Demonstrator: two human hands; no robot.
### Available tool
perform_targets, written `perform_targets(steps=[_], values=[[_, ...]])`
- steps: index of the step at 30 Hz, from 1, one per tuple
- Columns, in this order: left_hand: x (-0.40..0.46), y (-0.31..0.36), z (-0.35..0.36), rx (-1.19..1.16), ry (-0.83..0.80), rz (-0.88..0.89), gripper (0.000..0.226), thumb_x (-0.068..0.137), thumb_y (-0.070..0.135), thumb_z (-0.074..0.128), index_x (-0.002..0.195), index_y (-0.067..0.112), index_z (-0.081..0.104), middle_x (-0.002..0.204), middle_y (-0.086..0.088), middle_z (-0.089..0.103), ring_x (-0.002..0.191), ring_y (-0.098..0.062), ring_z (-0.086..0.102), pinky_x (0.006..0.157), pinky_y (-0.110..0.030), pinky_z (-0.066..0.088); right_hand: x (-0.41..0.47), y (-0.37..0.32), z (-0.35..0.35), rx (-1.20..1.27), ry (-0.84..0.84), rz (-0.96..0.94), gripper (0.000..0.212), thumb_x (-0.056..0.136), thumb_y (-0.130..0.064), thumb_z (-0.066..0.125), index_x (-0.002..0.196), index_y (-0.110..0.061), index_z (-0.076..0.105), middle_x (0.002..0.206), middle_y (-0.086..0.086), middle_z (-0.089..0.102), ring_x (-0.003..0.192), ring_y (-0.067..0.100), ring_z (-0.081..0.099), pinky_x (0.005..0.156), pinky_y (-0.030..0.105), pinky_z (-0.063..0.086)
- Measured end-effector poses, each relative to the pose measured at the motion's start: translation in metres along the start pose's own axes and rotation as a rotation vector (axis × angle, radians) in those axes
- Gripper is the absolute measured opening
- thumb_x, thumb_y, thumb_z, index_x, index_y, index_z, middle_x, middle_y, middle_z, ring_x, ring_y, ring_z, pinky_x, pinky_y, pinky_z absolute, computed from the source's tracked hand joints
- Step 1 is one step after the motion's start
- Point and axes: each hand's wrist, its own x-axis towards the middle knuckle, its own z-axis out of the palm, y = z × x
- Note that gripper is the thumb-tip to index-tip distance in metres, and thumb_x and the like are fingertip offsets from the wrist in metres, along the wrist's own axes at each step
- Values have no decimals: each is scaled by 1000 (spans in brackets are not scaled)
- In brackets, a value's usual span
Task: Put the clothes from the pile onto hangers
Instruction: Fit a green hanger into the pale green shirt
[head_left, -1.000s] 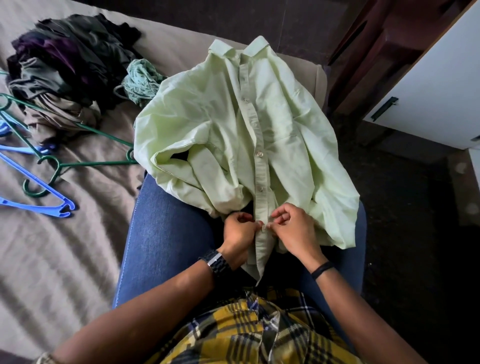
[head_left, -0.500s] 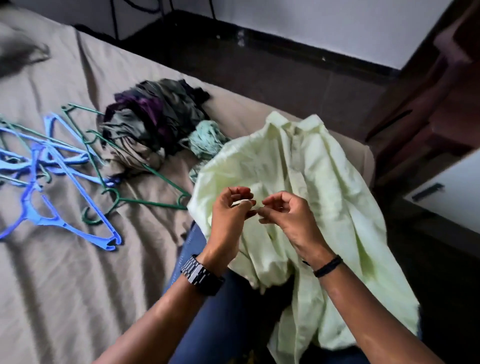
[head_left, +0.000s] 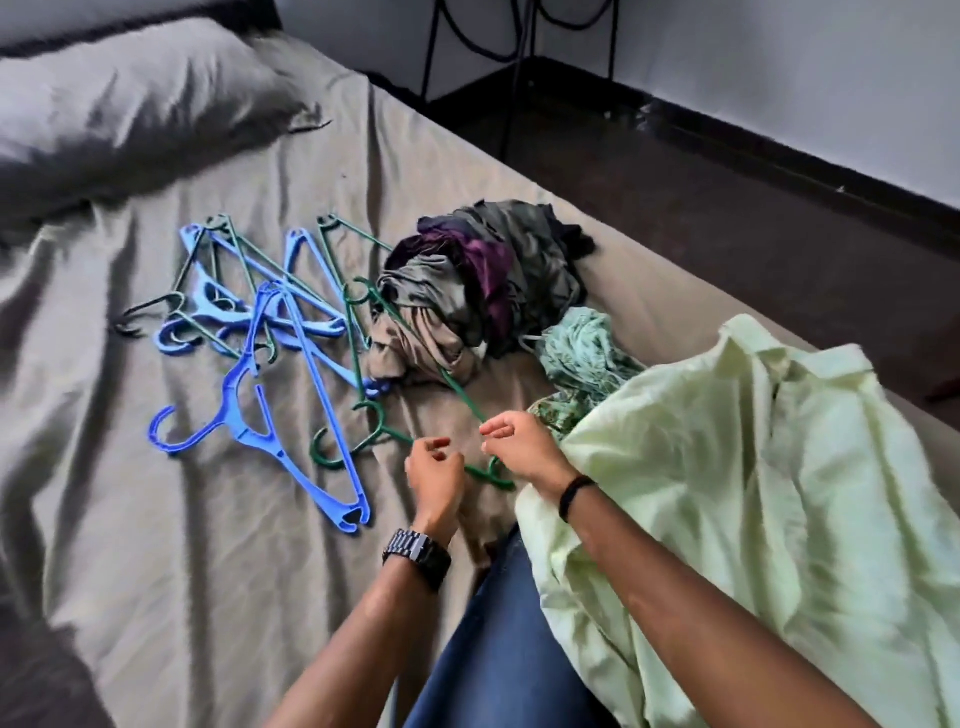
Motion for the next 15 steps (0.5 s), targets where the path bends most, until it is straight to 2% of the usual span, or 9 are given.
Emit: perform_targets(steps=[2,4,7,9,11,12,13,15], values=[[11,-21,2,-37,8,-47,16,70,16,57,83,24,51,99,-20,65,92,-37,64,85,-51,52,18,18,8,-284,46,-6,28,80,-3,63,107,-8,65,108,12,64,101,25,59,75,22,42],[9,-23,3,-118,21,-75,23,70,16,57,92,12,52,99,-20,64,87,-32,64,82,-48,55,22,31,10,-425,55,-48,31,80,-4,60,110,-10,60,116,14,58,109,29,54,88,27,38],[5,-13,4,-288,8,-149,28,85,2,56,111,-5,49,93,-18,59,79,-24,59,62,-31,52,22,43,10,-410,81,-111,33,80,-3,61,112,-7,52,109,13,60,104,29,54,88,31,37],[4,-8,3,-357,-9,-173,21,94,6,52,113,-1,48,85,-11,57,72,-18,57,56,-23,47,19,44,10,-301,62,-54,35,80,-5,66,112,-10,54,97,8,64,95,24,57,88,32,44],[-1,-2,0,-430,-23,-172,7,100,12,44,106,9,44,78,-6,52,65,-16,56,53,-22,45,14,42,9,-177,-4,-25,30,79,-4,69,103,-16,56,82,-1,63,81,18,61,81,33,52],[-5,3,-2,-484,-26,-172,3,102,12,39,104,11,41,75,-5,49,64,-18,57,55,-25,46,10,40,8,-123,-38,-28,28,80,-2,70,99,-16,55,77,-3,62,74,16,61,72,29,54],[-10,8,-5,-539,-24,-169,5,103,11,35,103,12,40,72,-5,46,62,-19,56,57,-28,46,3,35,7,-68,-69,-42,27,81,1,69,98,-14,55,74,-3,61,69,13,60,62,23,53],[-21,15,-9,-606,-10,-136,14,103,8,29,100,13,41,65,-3,38,49,-12,46,50,-24,44,-10,28,3,43,-124,-77,25,81,4,69,96,-10,54,73,1,61,64,8,58,57,20,50]])
